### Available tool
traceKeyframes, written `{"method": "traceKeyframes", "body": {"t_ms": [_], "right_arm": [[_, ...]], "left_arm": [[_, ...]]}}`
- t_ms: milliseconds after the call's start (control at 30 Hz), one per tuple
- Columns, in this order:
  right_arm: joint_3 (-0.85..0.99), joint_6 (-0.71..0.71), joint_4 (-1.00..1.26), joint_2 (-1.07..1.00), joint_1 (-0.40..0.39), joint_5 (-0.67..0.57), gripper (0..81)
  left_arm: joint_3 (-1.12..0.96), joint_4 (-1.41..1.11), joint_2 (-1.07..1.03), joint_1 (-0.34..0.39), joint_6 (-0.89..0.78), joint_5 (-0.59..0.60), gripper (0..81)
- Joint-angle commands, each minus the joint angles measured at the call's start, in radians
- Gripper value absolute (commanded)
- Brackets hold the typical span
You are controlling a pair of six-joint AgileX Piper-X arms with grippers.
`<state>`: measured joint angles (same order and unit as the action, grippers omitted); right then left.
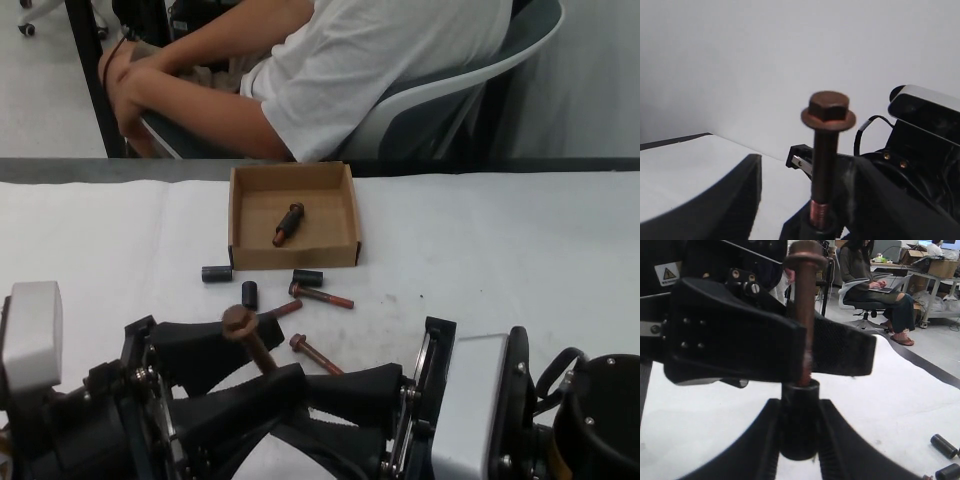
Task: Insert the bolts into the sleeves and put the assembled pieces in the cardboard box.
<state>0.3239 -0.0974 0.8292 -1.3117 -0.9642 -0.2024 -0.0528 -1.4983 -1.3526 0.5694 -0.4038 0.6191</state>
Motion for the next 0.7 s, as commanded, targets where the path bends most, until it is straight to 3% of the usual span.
{"method": "traceKeyframes", "body": {"t_ms": [0, 400, 667], "right_arm": [[0.012, 0.009, 0.030, 0.005, -0.008, -0.002, 0.2], [0.012, 0.019, 0.105, 0.023, -0.034, 0.025, 0.2], [0.012, 0.008, 0.102, 0.106, -0.034, 0.045, 0.2]], "left_arm": [[-0.003, -0.050, 0.006, 0.001, 0.039, 0.086, 50.0], [-0.006, 0.051, 0.006, -0.015, 0.204, 0.083, 50.0], [-0.006, 0.085, 0.006, -0.163, 0.248, 0.107, 50.0]]}}
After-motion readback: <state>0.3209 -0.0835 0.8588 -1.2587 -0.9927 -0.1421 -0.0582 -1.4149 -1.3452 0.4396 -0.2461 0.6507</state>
